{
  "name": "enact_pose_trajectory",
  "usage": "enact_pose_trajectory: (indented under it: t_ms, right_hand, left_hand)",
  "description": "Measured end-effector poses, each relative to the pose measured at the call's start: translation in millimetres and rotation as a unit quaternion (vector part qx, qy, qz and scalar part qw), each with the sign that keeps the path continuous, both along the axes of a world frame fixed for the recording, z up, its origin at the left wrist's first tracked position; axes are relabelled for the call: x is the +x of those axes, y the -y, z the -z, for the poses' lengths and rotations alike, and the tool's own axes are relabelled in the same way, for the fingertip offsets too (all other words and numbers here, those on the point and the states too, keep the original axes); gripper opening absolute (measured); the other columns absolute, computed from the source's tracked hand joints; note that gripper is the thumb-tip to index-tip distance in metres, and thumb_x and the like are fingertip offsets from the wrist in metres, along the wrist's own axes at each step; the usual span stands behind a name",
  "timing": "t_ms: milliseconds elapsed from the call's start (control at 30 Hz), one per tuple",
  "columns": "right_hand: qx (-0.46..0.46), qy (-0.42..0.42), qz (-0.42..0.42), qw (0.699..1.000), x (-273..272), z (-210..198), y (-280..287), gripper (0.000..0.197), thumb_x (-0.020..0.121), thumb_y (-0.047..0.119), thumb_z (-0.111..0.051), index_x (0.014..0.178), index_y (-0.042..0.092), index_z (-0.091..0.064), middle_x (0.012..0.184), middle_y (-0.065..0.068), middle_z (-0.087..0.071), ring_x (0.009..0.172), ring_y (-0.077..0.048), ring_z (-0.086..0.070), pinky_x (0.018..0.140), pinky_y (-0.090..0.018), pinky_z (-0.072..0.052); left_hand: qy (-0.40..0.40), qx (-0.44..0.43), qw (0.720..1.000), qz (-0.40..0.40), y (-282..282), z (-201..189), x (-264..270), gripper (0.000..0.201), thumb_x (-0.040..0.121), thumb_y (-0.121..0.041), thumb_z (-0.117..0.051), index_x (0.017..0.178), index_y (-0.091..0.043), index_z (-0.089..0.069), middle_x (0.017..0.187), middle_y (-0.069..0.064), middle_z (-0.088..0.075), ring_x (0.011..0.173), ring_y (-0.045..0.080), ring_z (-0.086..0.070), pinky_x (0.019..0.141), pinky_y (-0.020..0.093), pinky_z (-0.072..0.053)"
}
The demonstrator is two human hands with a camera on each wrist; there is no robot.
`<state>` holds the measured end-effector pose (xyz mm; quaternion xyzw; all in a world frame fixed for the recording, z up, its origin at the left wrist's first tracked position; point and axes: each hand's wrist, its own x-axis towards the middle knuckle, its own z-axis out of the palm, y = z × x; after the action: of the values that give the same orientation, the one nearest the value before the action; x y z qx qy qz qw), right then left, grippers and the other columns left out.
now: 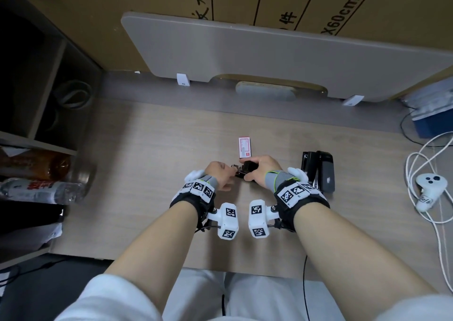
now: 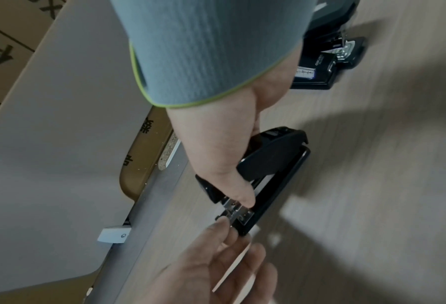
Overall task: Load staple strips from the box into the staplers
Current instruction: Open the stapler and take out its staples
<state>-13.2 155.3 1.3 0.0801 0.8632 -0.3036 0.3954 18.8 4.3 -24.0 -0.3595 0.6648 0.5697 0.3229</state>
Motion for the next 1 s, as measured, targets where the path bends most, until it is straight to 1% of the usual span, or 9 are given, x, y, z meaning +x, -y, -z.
enact_pose_trajectory:
  t_ms: [67, 200, 367, 500, 567, 633, 767, 900, 1000]
  right_hand:
    - [0.023, -0.011, -0.01, 1.0, -2.3, -1.4, -2.1, 0.06, 0.061, 0.02, -0.079, 0.11, 0.052, -0.067, 0.114, 0.02, -0.07, 0.1, -0.012, -0.066, 0.09, -0.025, -0.051]
    - [0.031, -0.006, -0.022, 0.999, -5.8, 0.1, -7.6, 0.06, 0.059, 0.02, -0.081, 0.107, 0.054, -0.068, 0.107, 0.021, -0.071, 0.098, -0.011, -0.065, 0.092, -0.026, -0.052]
    - [0.084, -0.015, -0.044, 0.995, -4.9, -1.0, -14.3, 0.055, 0.069, 0.014, -0.072, 0.109, 0.051, -0.069, 0.111, 0.016, -0.071, 0.099, -0.015, -0.066, 0.087, -0.021, -0.05]
    - [0.106, -0.002, -0.06, 0.993, -6.4, -5.9, -21.2, 0.05, 0.079, 0.007, -0.065, 0.113, 0.042, -0.071, 0.114, 0.01, -0.071, 0.101, -0.015, -0.065, 0.076, -0.013, -0.039]
    - [0.107, 0.015, -0.067, 0.992, -6.5, -5.5, -18.8, 0.047, 0.08, 0.007, -0.065, 0.112, 0.04, -0.071, 0.112, 0.009, -0.07, 0.1, -0.016, -0.063, 0.077, -0.014, -0.038]
    - [0.096, 0.053, -0.063, 0.992, -8.1, -1.8, -11.9, 0.049, 0.072, 0.017, -0.074, 0.114, 0.041, -0.069, 0.11, 0.012, -0.068, 0.099, -0.014, -0.062, 0.083, -0.017, -0.042]
    - [0.064, 0.085, 0.005, 0.994, -17.6, 11.9, 2.0, 0.091, 0.039, 0.062, -0.081, 0.124, 0.035, -0.061, 0.12, 0.012, -0.064, 0.111, -0.014, -0.061, 0.104, -0.032, -0.043]
    - [0.114, 0.06, 0.051, 0.99, -35.4, 11.4, 6.4, 0.067, 0.06, 0.055, -0.078, 0.119, 0.03, -0.056, 0.106, 0.005, -0.059, 0.104, -0.024, -0.059, 0.089, -0.031, -0.045]
    - [0.127, 0.035, 0.074, 0.989, -48.7, 18.9, 20.8, 0.064, 0.064, 0.041, -0.076, 0.12, 0.027, -0.049, 0.104, 0.001, -0.061, 0.096, -0.026, -0.059, 0.078, -0.029, -0.043]
  left_hand:
    - [0.0, -0.007, 1.0, 0.0, -2.8, -0.5, -2.5, 0.017, 0.091, -0.023, -0.061, 0.083, -0.01, -0.054, 0.081, 0.012, -0.063, 0.072, 0.024, -0.065, 0.067, 0.043, -0.062]
    - [-0.017, -0.047, 0.997, 0.055, -2.4, -3.1, -5.3, 0.017, 0.086, -0.031, -0.065, 0.084, -0.016, -0.056, 0.073, 0.005, -0.061, 0.069, 0.021, -0.061, 0.059, 0.034, -0.059]
    - [-0.017, -0.097, 0.994, 0.056, 6.2, 4.7, -4.7, 0.014, 0.08, -0.024, -0.066, 0.079, -0.011, -0.063, 0.075, 0.01, -0.063, 0.065, 0.025, -0.061, 0.066, 0.042, -0.062]
    - [0.013, -0.061, 0.997, 0.035, 16.6, 12.5, -0.1, 0.022, 0.08, -0.018, -0.067, 0.093, -0.001, -0.068, 0.077, 0.012, -0.062, 0.068, 0.026, -0.061, 0.074, 0.043, -0.061]
    - [0.003, -0.082, 0.996, 0.038, 12.8, 15.3, 0.8, 0.011, 0.08, -0.018, -0.066, 0.085, -0.008, -0.067, 0.077, 0.011, -0.064, 0.068, 0.026, -0.062, 0.077, 0.046, -0.061]
    - [-0.008, -0.09, 0.996, 0.012, 10.5, 17.0, -2.0, 0.006, 0.08, -0.018, -0.068, 0.079, -0.019, -0.062, 0.081, 0.008, -0.067, 0.071, 0.025, -0.063, 0.081, 0.041, -0.06]
    - [-0.012, -0.071, 0.996, -0.045, 24.8, 20.5, -8.6, 0.007, 0.079, -0.02, -0.065, 0.086, -0.021, -0.065, 0.085, 0.006, -0.069, 0.068, 0.024, -0.065, 0.079, 0.035, -0.058]
    - [0.009, -0.021, 0.995, -0.096, 45.9, 21.6, -17.1, 0.016, 0.086, -0.006, -0.052, 0.079, -0.016, -0.062, 0.076, 0.007, -0.063, 0.059, 0.019, -0.057, 0.07, 0.036, -0.057]
    - [0.012, -0.009, 0.993, -0.115, 61.6, 30.2, -22.5, 0.018, 0.084, -0.006, -0.051, 0.071, -0.016, -0.059, 0.062, 0.004, -0.053, 0.052, 0.017, -0.048, 0.057, 0.025, -0.047]
